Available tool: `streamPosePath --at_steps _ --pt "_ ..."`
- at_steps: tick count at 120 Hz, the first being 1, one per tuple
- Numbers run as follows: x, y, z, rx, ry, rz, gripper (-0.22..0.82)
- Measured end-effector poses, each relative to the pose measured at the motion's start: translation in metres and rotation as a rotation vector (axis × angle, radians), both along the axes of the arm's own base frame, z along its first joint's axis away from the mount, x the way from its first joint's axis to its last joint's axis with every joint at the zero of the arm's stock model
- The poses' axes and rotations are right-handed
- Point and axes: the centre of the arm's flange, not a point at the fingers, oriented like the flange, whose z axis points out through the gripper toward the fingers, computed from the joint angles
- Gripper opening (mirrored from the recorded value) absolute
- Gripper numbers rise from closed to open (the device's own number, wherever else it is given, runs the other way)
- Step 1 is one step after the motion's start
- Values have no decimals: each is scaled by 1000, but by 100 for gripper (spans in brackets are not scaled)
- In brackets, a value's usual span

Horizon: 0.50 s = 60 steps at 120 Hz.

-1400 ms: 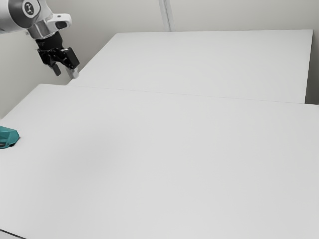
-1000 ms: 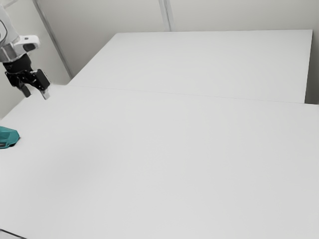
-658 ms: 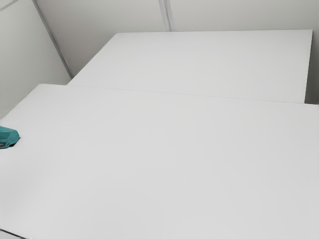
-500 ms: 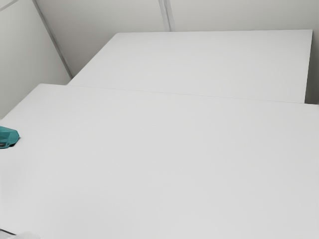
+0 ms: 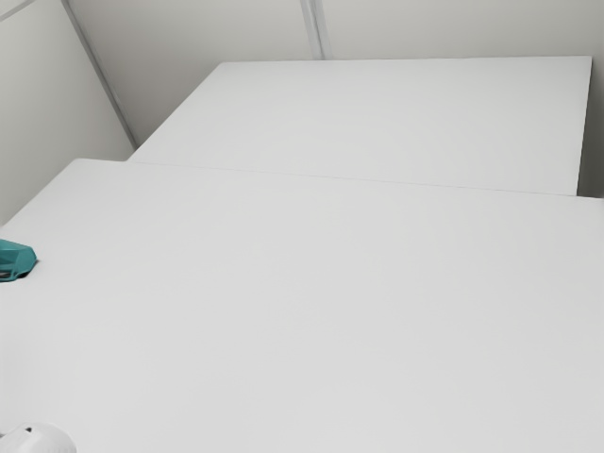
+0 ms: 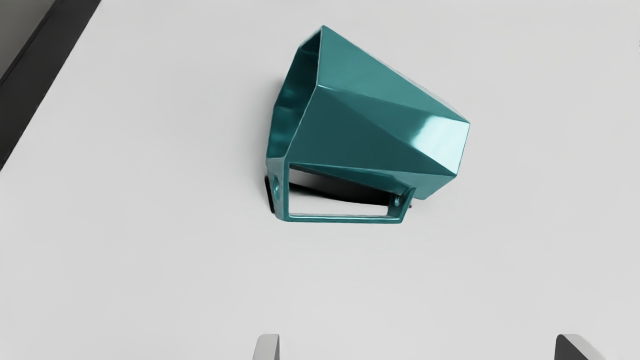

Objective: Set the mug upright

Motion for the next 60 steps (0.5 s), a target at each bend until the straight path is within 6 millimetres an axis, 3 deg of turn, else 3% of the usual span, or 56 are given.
streamPosePath --at_steps 19,43,60 --pt "14 20 -29 30 -132 -95 60" --pt "45 11 -70 0 -255 -169 60" --pt "30 32 -76 51 -294 -167 59"
